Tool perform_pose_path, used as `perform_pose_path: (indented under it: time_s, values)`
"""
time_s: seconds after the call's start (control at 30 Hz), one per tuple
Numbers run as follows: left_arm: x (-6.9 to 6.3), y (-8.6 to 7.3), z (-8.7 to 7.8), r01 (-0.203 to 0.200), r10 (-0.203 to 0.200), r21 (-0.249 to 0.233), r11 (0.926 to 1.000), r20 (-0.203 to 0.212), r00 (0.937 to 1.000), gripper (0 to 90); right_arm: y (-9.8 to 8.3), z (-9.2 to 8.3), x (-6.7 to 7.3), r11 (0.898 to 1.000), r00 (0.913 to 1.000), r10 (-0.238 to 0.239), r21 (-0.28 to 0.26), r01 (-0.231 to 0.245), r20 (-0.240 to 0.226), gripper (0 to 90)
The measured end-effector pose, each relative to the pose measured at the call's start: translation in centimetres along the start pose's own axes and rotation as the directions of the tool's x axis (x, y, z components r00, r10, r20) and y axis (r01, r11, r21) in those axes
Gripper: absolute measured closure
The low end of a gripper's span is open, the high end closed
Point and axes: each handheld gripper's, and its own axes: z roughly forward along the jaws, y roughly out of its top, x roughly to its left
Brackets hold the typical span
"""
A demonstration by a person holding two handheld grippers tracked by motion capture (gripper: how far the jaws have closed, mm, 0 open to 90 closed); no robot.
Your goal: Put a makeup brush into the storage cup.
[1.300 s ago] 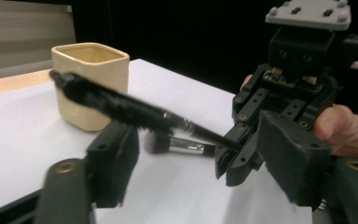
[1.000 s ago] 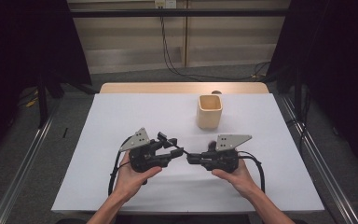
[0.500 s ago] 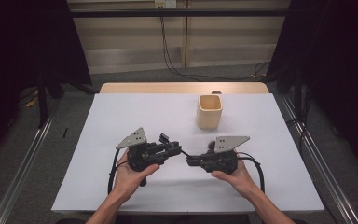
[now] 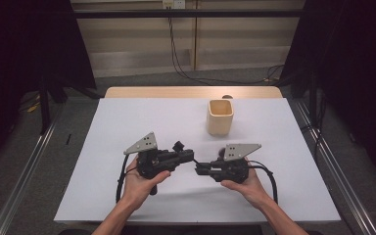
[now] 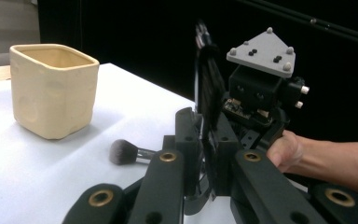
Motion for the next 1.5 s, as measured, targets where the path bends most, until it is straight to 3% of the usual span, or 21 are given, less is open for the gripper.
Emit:
perform_pose_path:
  time_s: [0.9, 1.0, 1.13, 1.27, 1.37, 1.5]
  values:
    - [0.4, 0.9, -2.3, -0.013, 0.013, 0.01, 0.9999, -0.046, 0.9989, 85.6, 0.4, -1.1, 0.2, 0.998, 0.9977, 0.059, -0.025, -0.059, 0.034, 13.0]
    - [0.5, 1.0, -2.3, -0.013, 0.013, 0.017, 0.9998, -0.049, 0.9987, 85.6, 0.2, -1.2, 0.0, 0.996, 0.9949, 0.08, -0.029, -0.078, 0.061, 3.8]
    - [0.6, 1.1, -2.5, -0.019, 0.021, 0.038, 0.9991, -0.051, 0.9985, 85.6, 0.0, -1.5, 0.0, 0.996, 0.9905, 0.089, -0.026, -0.087, 0.105, 1.4]
    - [0.7, 1.6, -3.0, -0.019, 0.022, 0.05, 0.9986, -0.061, 0.9979, 85.6, 0.0, -1.8, 0.1, 0.996, 0.9906, 0.087, -0.037, -0.084, 0.105, 1.0]
    - [0.7, 2.0, -3.4, -0.019, 0.024, 0.072, 0.9972, -0.069, 0.9973, 85.5, -0.1, -2.0, 0.1, 0.995, 0.985, 0.1, -0.036, -0.096, 0.141, 0.9]
    - [0.7, 2.5, -3.9, -0.046, 0.055, 0.125, 0.9911, -0.069, 0.9961, 85.5, -0.2, -2.4, 0.1, 0.995, 0.984, 0.1, -0.041, -0.094, 0.148, 0.9]
